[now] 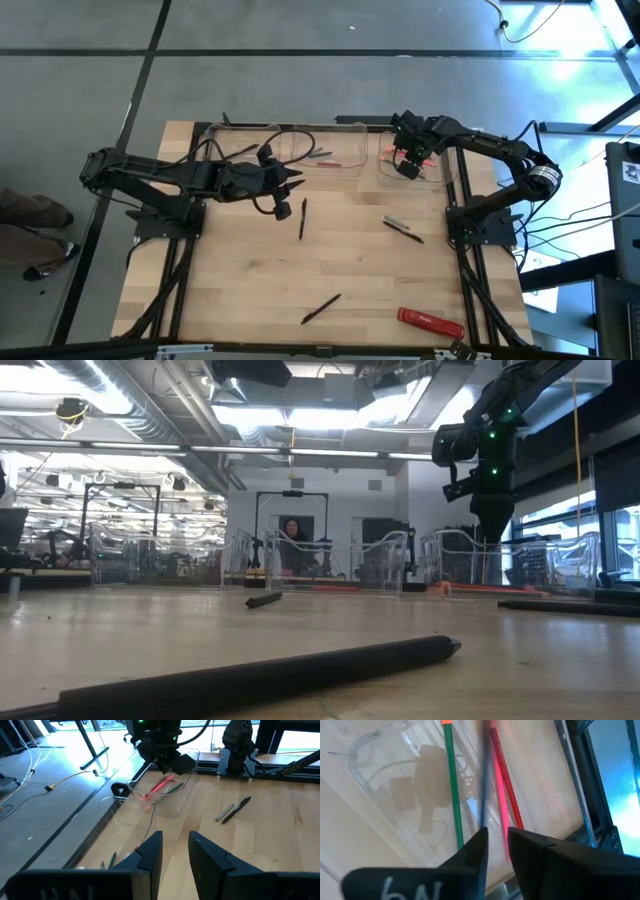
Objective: Sort crayons/erasers/pens/pencils in bins
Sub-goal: Put the black pencil into the right transparent bin, then put the black pen into the left transparent bin
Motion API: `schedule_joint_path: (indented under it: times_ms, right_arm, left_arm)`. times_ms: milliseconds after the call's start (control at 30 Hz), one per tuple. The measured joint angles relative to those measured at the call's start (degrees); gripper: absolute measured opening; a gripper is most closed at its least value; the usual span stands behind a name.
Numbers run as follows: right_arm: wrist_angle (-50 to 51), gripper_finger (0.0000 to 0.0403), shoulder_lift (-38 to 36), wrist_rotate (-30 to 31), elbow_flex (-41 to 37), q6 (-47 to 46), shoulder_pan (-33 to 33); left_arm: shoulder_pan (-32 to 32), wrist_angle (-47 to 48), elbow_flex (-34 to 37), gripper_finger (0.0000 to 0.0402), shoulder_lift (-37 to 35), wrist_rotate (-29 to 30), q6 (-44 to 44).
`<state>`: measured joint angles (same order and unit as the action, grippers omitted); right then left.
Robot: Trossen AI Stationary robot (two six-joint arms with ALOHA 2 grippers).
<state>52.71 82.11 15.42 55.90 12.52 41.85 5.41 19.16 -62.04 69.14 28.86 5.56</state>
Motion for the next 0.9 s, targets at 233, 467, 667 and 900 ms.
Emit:
schedule_joint_path:
  times_ms: [233, 467, 667, 900]
  right_arm:
    - [0.1, 0.0132, 0.0, 0.0, 0.1, -0.6, 0.0]
    - [4.8, 0.0144, -0.7, 0.0, 7.0, -4.5, 0.0]
    - [7.3, 0.0144, -4.9, -1.0, 16.4, -4.4, -2.0]
    - [5.4, 0.0145, -11.6, -15.3, 24.2, -3.3, -7.3]
  left_arm:
    - [0.0, 0.5, 0.0, 0.0085, 0.0, 0.0, 2.1]
    - [-0.9, 5.2, 0.0, 0.0085, 0.0, 0.1, 13.9]
    - [-3.4, 11.4, 0.0, 0.0085, 0.0, 0.1, 31.3]
    - [-3.6, 10.0, 0.0, 0.0085, 2.1, -2.0, 40.5]
